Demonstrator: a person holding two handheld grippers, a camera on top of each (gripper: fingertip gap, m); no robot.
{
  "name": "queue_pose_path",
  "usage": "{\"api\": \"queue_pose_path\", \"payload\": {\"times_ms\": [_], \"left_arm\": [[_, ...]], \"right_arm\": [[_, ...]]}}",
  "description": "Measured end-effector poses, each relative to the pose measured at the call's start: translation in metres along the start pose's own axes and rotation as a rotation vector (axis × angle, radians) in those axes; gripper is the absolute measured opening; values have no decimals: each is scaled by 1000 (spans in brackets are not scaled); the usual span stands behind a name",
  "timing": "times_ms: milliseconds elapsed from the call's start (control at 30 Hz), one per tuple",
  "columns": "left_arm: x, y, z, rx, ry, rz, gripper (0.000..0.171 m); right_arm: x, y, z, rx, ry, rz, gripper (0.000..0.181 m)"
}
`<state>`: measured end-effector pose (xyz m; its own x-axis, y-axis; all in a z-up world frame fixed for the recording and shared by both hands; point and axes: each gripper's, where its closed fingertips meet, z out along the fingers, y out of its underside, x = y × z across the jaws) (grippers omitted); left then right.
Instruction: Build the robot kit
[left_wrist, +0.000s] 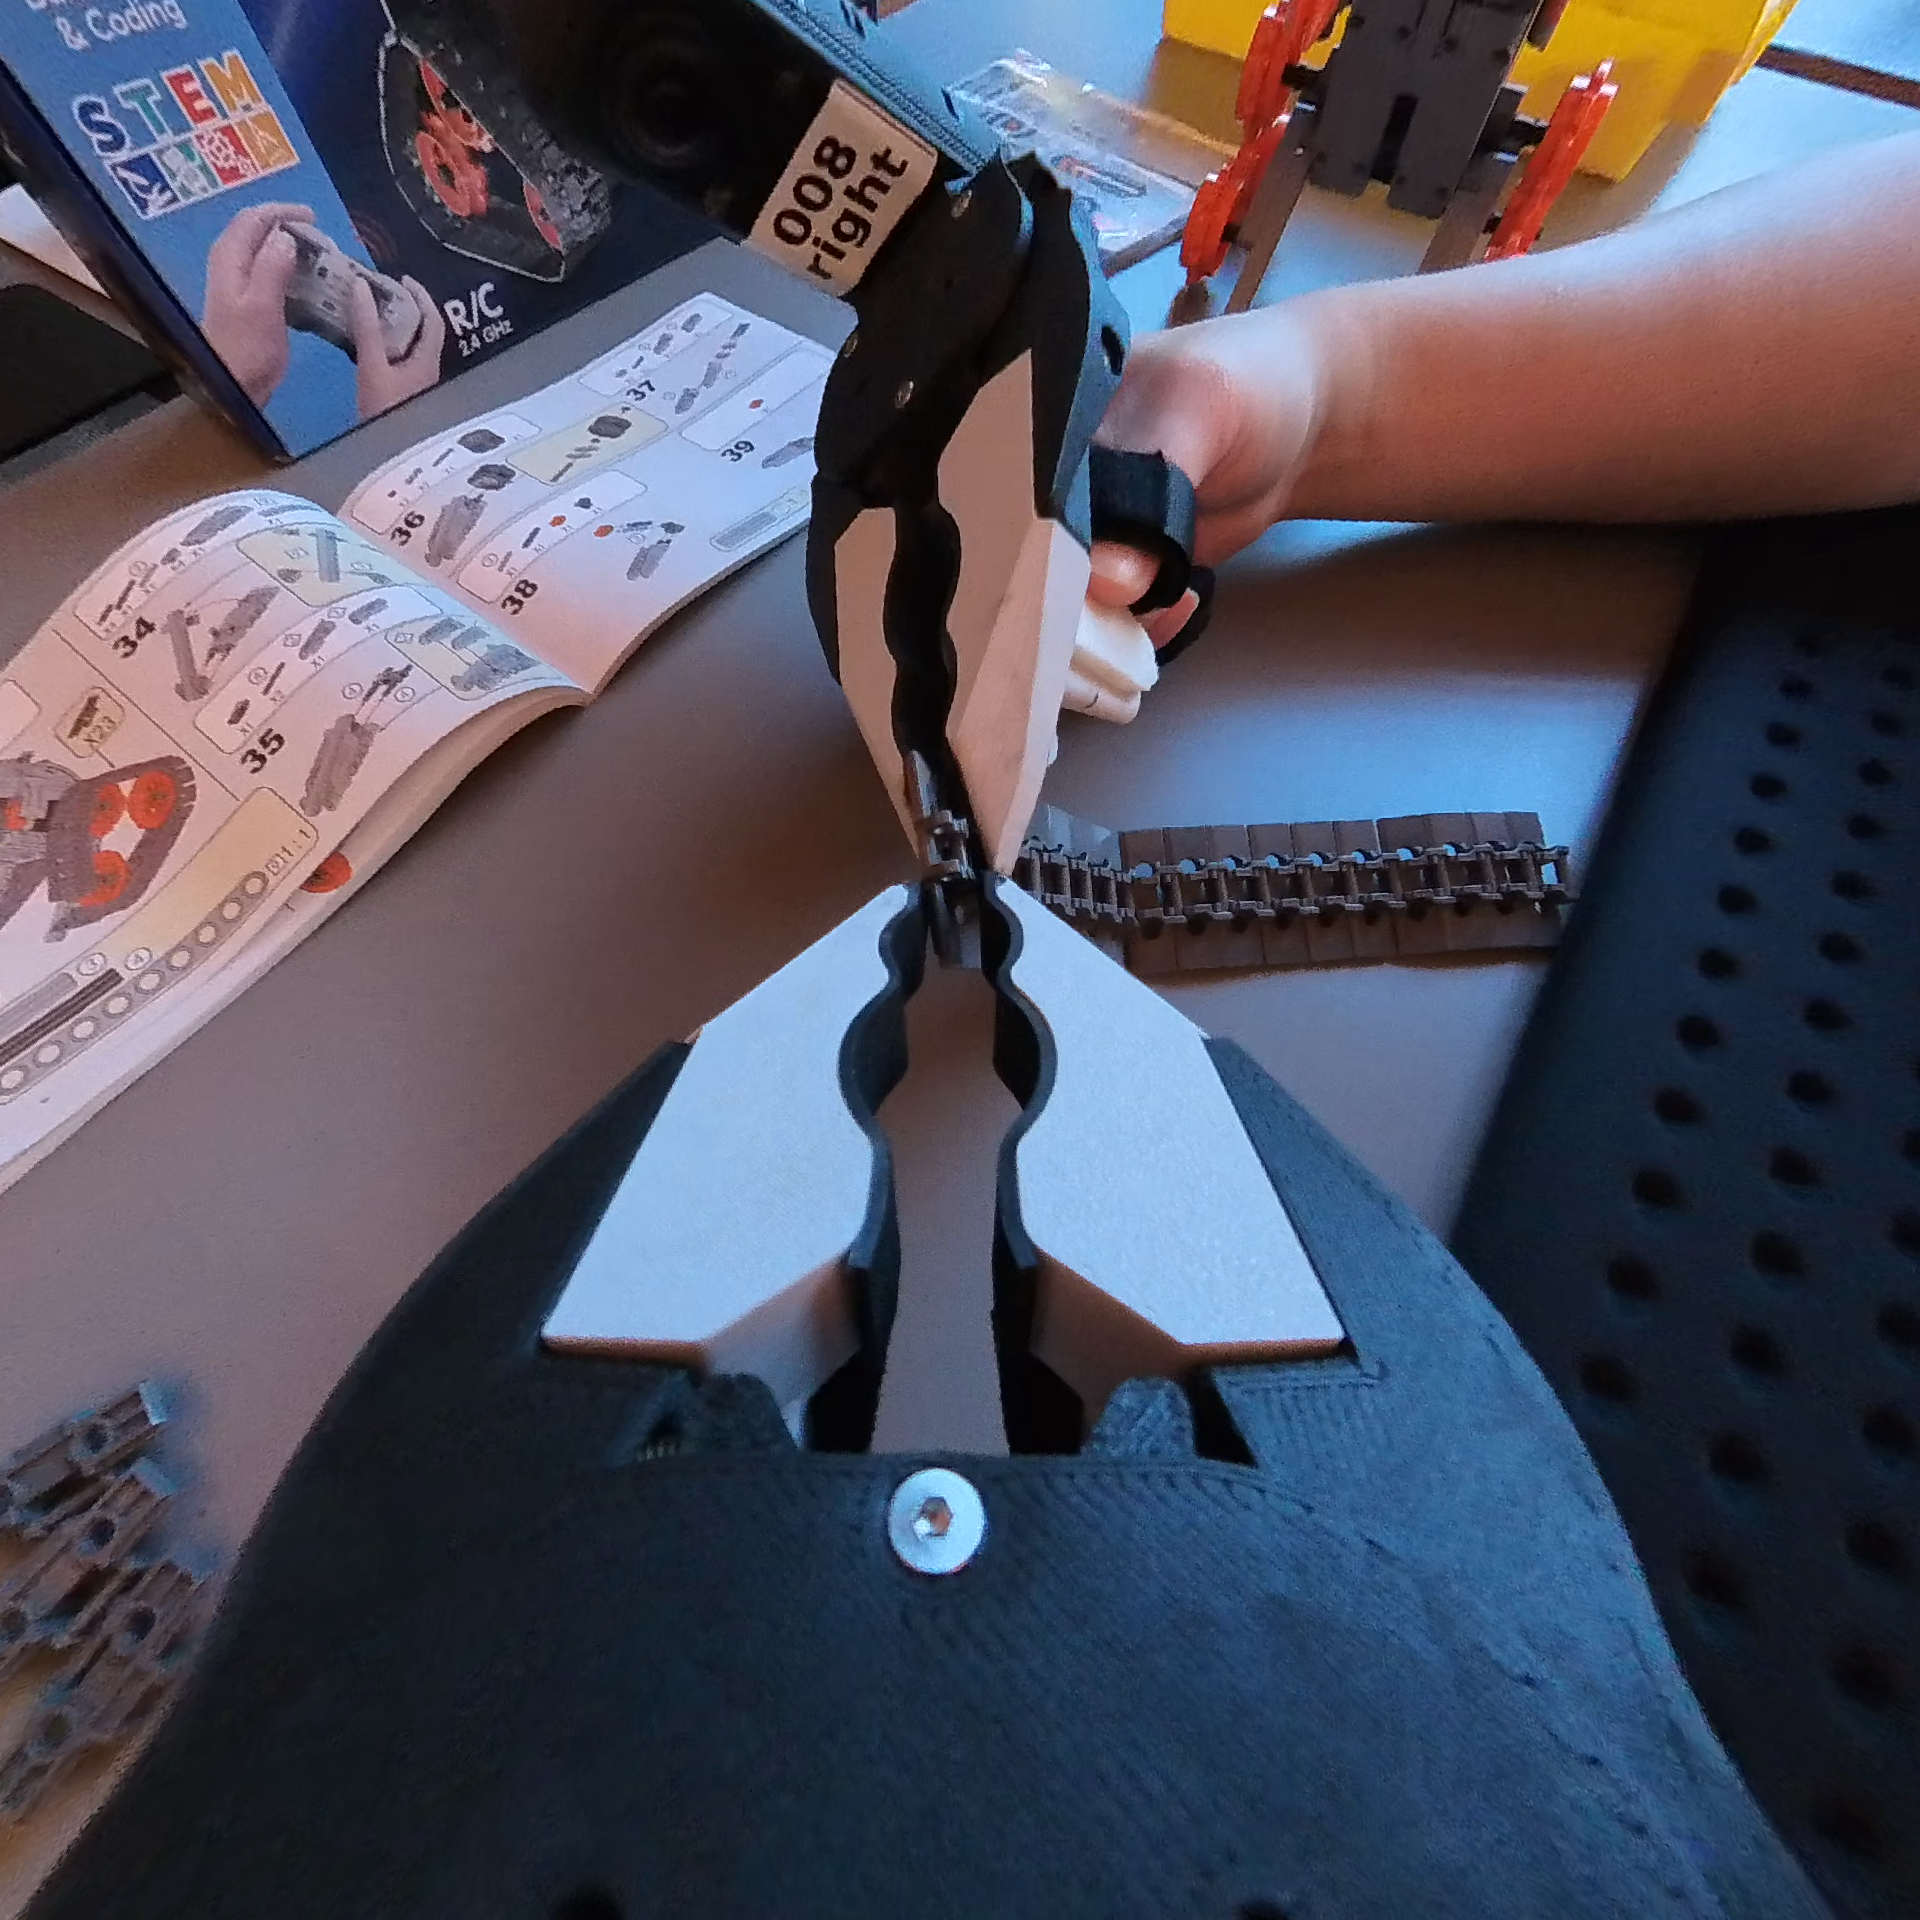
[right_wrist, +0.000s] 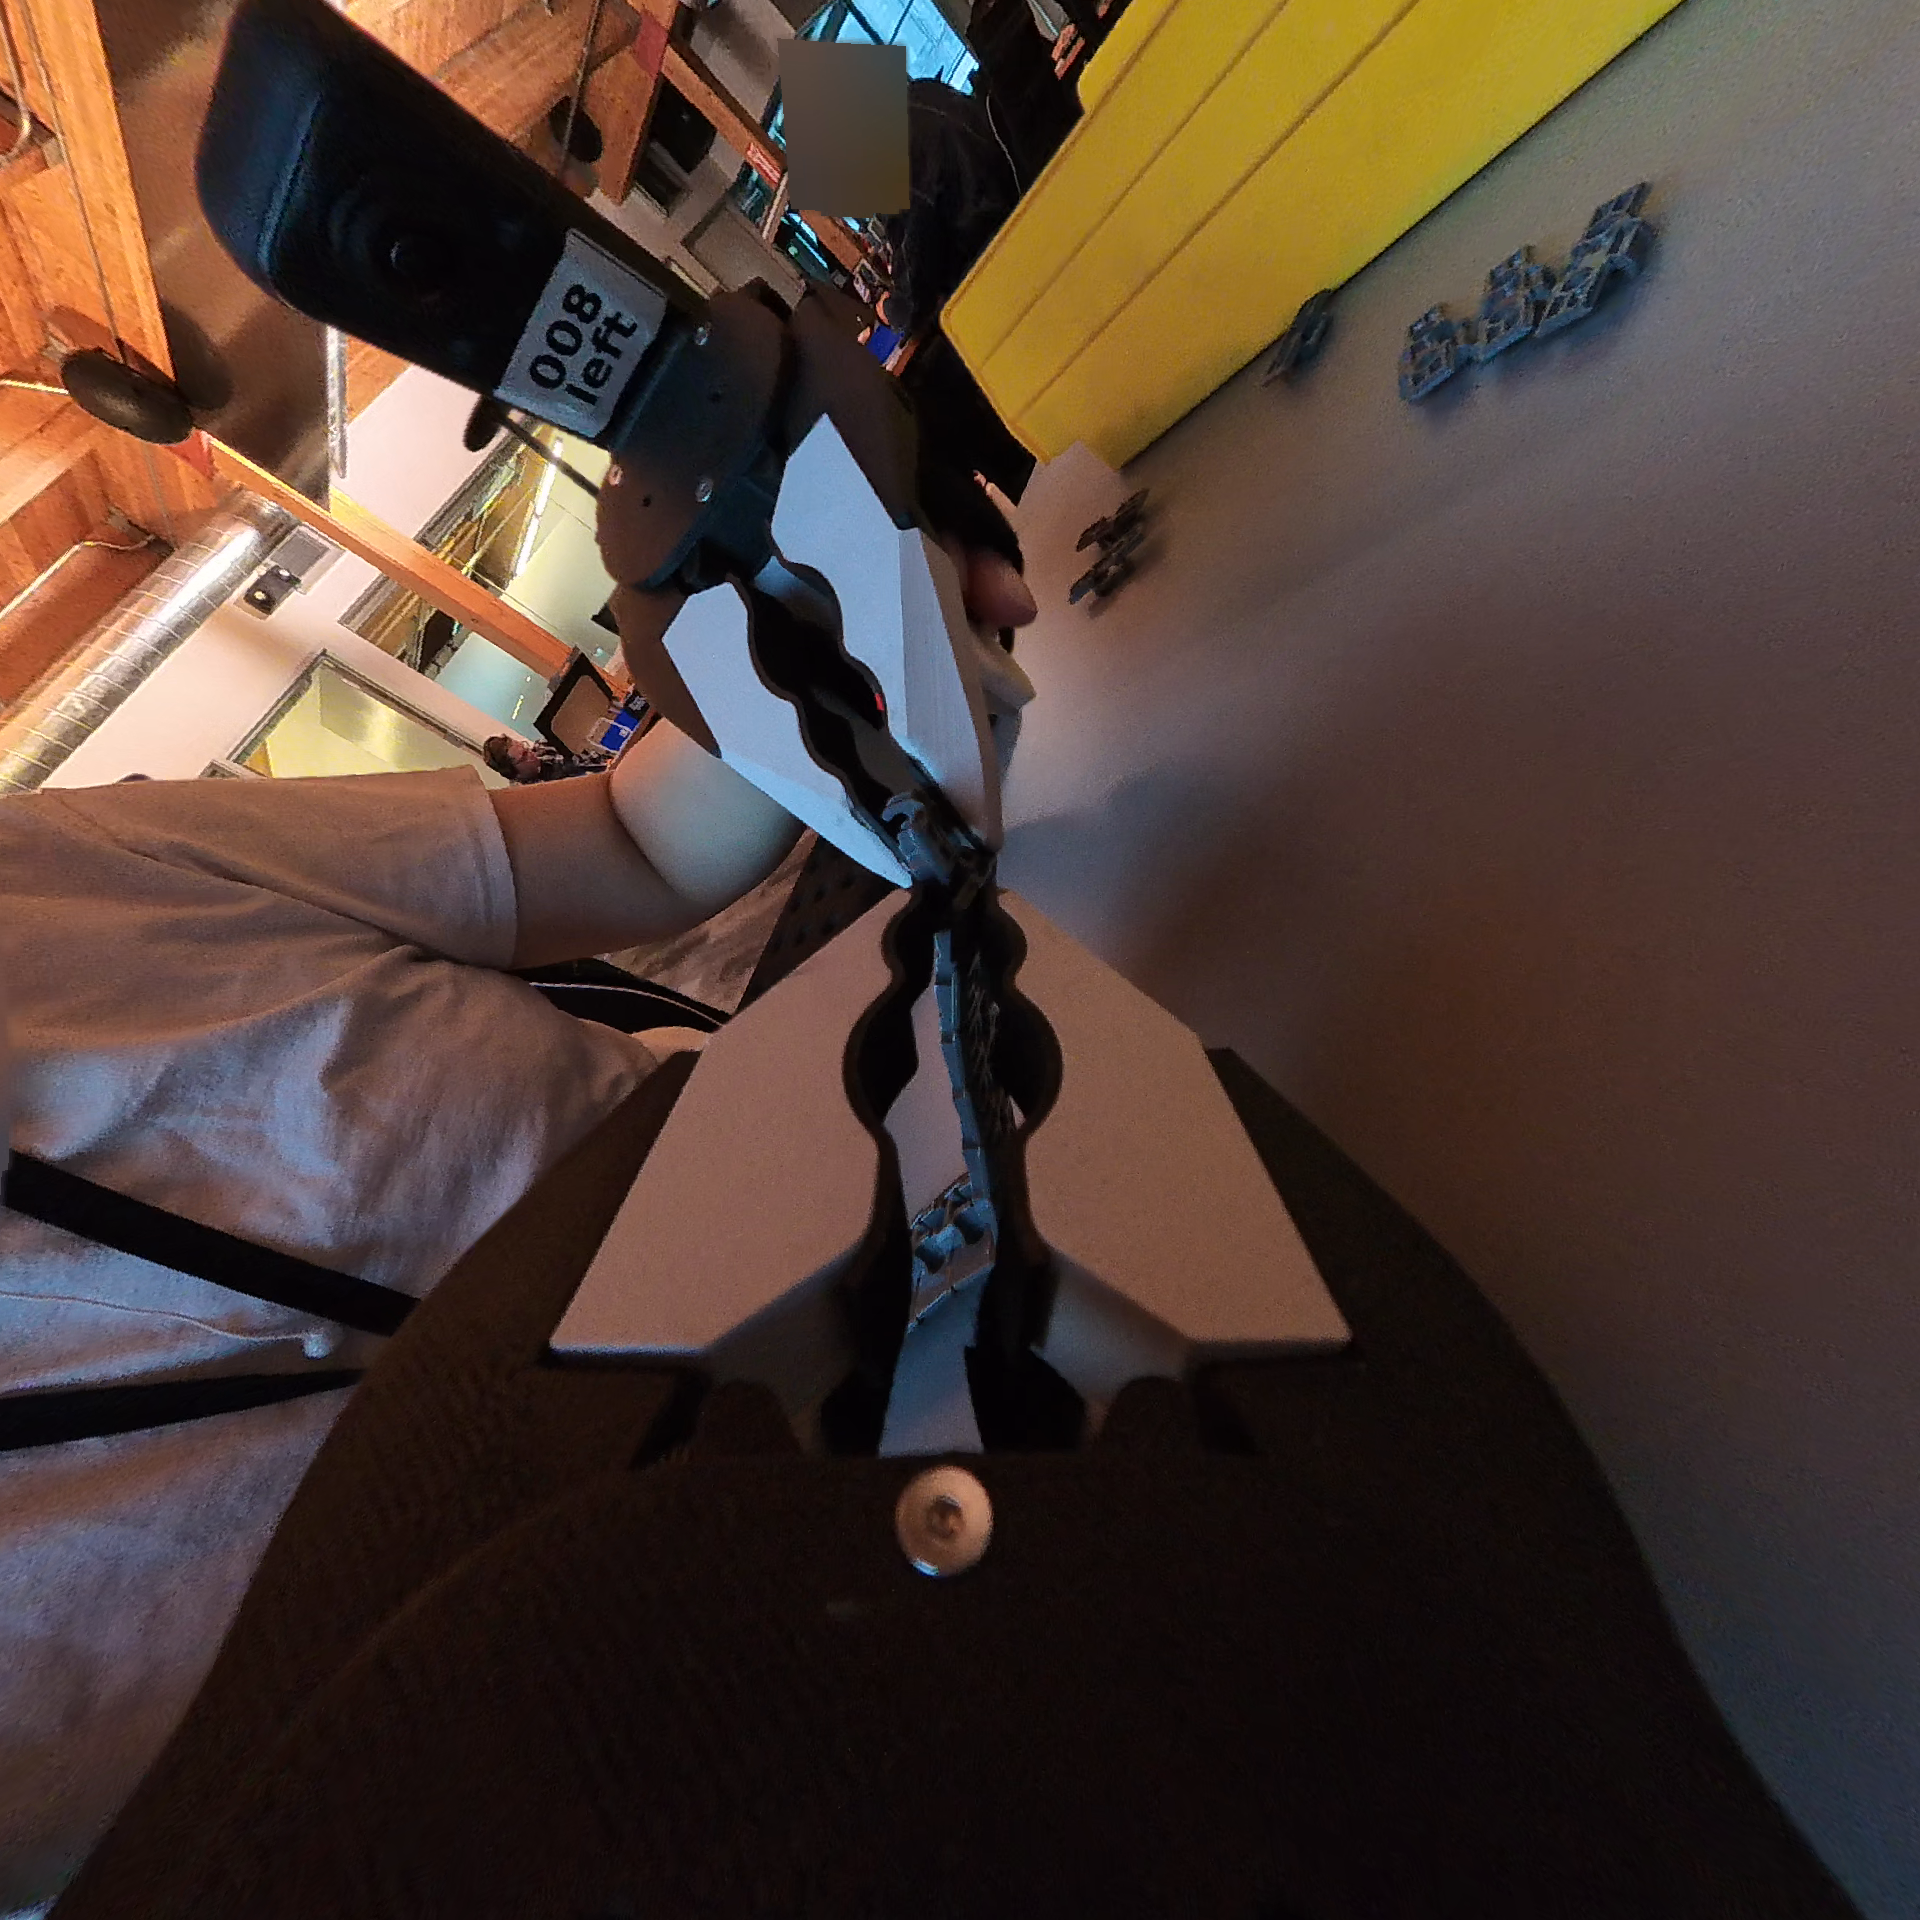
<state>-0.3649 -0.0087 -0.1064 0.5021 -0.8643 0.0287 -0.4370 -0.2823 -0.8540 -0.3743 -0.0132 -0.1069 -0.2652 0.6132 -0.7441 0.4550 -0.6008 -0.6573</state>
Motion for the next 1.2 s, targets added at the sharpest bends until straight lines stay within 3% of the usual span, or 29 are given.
{"api": "queue_pose_path", "payload": {"times_ms": [133,267,567,867,1033,1200], "left_arm": [[1,-7,-5,28,3,-18,14],[1,-12,-5,30,25,-46,10],[-7,-6,1,-55,-129,71,5],[-8,-5,3,5,-229,118,5],[-4,-1,9,37,-263,115,7],[-13,-1,9,73,-306,97,6]], "right_arm": [[0,0,0,0,1,1,5],[0,0,0,-1,1,-3,5],[8,0,-1,10,41,39,5],[9,4,-1,-7,86,-13,5],[12,16,7,-90,148,-77,6],[20,10,6,-46,171,11,5]]}}
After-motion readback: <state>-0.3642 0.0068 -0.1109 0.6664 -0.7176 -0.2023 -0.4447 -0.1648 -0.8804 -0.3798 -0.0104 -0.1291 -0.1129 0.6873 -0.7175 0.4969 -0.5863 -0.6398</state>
